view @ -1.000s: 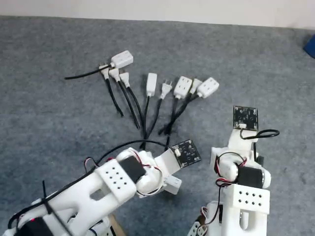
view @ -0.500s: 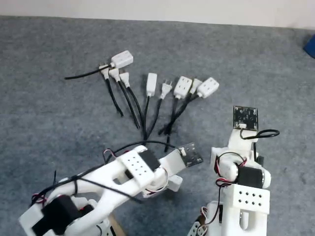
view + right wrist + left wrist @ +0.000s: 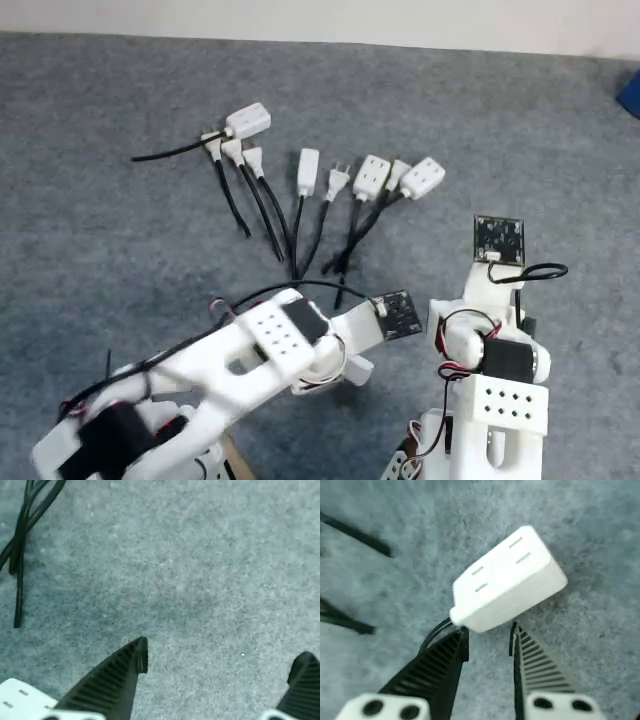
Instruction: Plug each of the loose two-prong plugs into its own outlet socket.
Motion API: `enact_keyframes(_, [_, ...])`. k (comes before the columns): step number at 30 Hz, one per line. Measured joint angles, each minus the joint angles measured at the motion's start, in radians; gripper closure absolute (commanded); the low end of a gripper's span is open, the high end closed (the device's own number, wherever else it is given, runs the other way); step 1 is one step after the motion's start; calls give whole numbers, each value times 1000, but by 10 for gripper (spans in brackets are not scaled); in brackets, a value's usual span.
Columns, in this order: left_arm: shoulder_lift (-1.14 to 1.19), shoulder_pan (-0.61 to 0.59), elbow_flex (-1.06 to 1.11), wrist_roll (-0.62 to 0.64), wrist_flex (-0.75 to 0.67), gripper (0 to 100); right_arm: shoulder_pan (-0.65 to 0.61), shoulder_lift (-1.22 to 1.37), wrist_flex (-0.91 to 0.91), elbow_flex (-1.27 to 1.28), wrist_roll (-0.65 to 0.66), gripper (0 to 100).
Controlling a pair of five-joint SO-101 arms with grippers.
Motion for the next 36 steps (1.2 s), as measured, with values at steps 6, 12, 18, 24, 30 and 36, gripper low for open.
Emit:
enact_keyframes(6, [-348, -23, 55, -29, 75, 851, 0, 0, 0, 0, 0, 577])
enact_keyframes(12, [-528, -133, 114, -29, 5, 849, 0, 0, 0, 0, 0, 577])
enact_keyframes(18, [-374, -144, 166, -29, -172, 852, 0, 0, 0, 0, 0, 577])
enact_keyframes(24, [-172, -71, 166, -29, -275, 853, 0, 0, 0, 0, 0, 577])
enact_keyframes(30, [-138, -32, 166, -58, -269, 854, 0, 0, 0, 0, 0, 577])
enact_keyframes(36, [-140, -23, 166, -84, -216, 854, 0, 0, 0, 0, 0, 577])
